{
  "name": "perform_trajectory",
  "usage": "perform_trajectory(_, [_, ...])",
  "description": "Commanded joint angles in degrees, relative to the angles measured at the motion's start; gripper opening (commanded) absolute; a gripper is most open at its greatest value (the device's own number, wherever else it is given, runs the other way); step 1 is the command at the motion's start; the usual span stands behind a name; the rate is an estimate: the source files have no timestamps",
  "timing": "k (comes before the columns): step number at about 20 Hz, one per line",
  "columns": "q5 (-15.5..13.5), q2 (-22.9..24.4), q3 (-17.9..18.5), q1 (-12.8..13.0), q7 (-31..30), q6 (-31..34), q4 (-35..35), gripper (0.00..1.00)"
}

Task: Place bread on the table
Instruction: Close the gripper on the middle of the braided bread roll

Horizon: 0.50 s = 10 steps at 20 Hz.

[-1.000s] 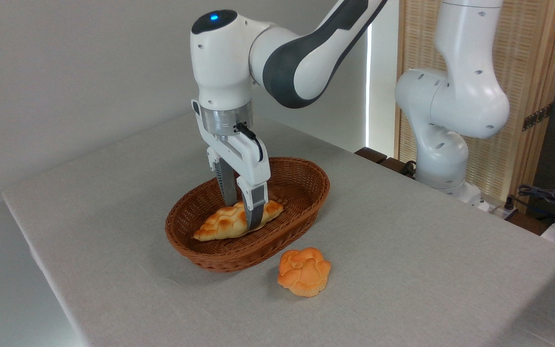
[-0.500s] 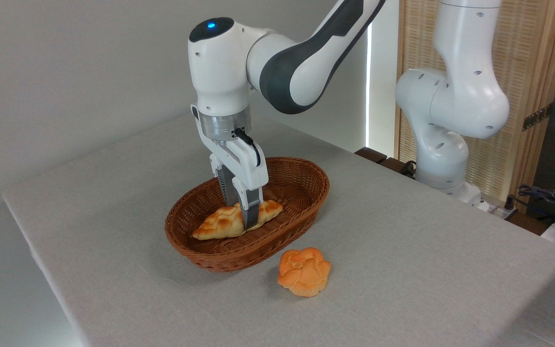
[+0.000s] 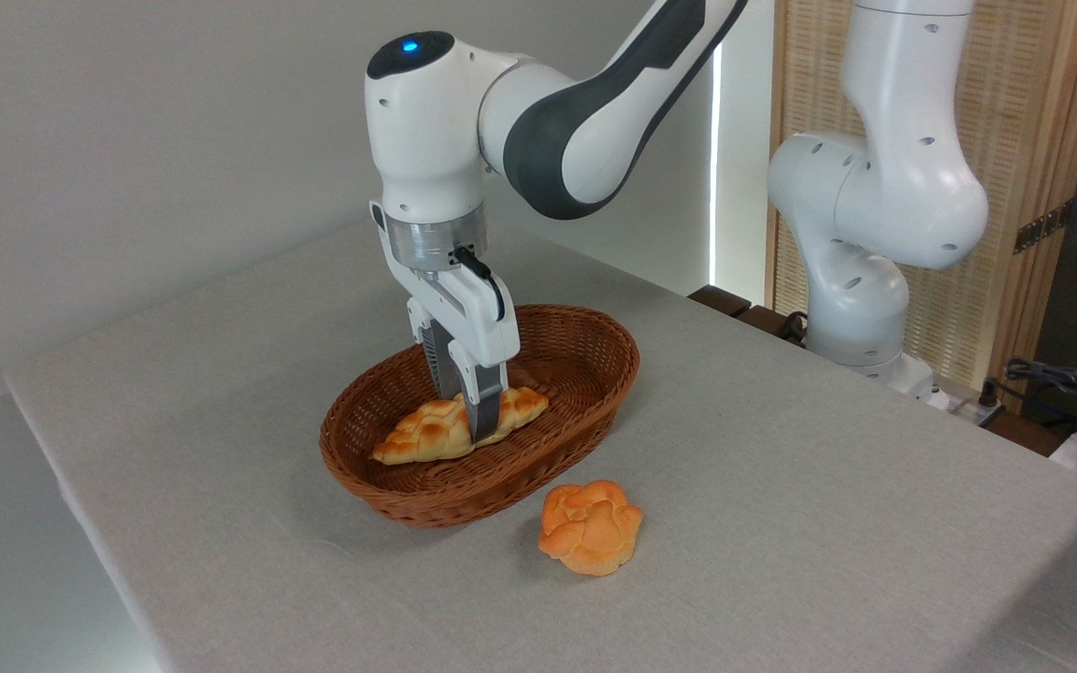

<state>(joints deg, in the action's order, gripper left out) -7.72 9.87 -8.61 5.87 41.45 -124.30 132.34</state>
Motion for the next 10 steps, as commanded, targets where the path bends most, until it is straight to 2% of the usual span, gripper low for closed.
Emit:
perform_trajectory(1, [-1.16, 0.50, 0.79, 0.20, 1.35, -0.33, -0.24, 0.19])
perform_trajectory(7, [-1.68, 0.94, 2.19, -0.07, 1.09, 7.66, -5.59, 0.20])
perform_trajectory(9, [-3.61, 1.72, 4.12, -0.15, 1.35, 10.82, -7.61, 0.20])
perform_trajectory(10, [-3.62, 2.16, 4.48, -0.15, 1.44, 12.49, -8.58, 0.20])
